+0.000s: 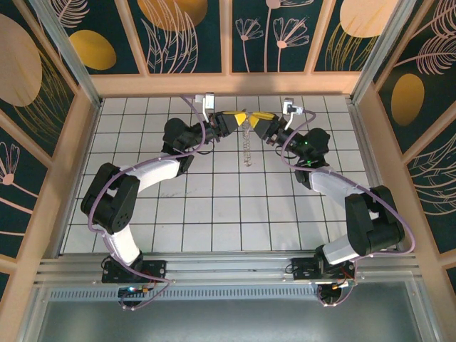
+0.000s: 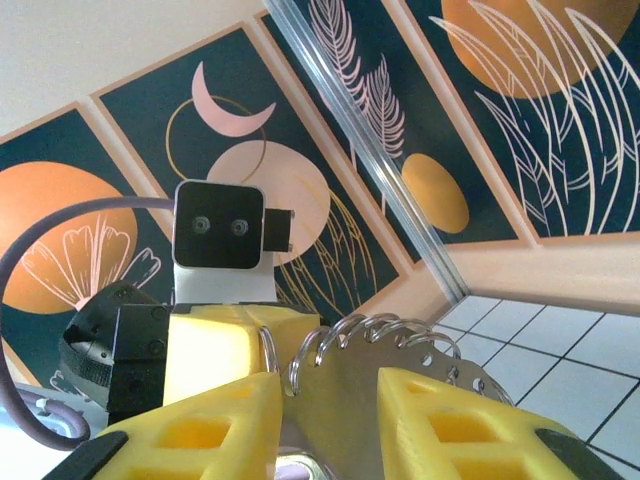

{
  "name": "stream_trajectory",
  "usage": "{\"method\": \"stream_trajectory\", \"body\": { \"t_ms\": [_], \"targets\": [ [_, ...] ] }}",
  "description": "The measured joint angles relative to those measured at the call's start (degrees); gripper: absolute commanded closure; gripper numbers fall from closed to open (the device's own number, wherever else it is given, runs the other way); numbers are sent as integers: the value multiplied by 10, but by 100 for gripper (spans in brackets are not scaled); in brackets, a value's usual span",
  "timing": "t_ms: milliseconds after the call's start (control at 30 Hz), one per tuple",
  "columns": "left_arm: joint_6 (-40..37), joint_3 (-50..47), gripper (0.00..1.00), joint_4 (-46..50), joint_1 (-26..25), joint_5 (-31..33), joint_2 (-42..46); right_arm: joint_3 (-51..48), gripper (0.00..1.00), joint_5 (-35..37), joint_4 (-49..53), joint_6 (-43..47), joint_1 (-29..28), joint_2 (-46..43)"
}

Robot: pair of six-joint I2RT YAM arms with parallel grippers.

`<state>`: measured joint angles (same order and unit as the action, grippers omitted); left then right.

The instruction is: Put the keys on the keyring

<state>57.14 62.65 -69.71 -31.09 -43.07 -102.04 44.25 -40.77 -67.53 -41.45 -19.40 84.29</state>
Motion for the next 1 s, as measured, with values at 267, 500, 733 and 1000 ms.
{"method": "stream_trajectory", "body": {
  "t_ms": [267, 500, 733, 1000],
  "targets": [
    [0, 0, 100, 1, -4, -4, 0, 0, 68, 4, -62, -31, -1, 12],
    [0, 0, 100, 5, -5, -5, 0, 0, 69, 3, -92, -54, -4, 39],
    [0, 0, 100, 7, -5, -4, 0, 0, 86, -2, -114, -70, -9, 49],
    [0, 0, 100, 9, -2, 1, 0, 10, 100, -13, -135, -75, -10, 63]
  ]
}}
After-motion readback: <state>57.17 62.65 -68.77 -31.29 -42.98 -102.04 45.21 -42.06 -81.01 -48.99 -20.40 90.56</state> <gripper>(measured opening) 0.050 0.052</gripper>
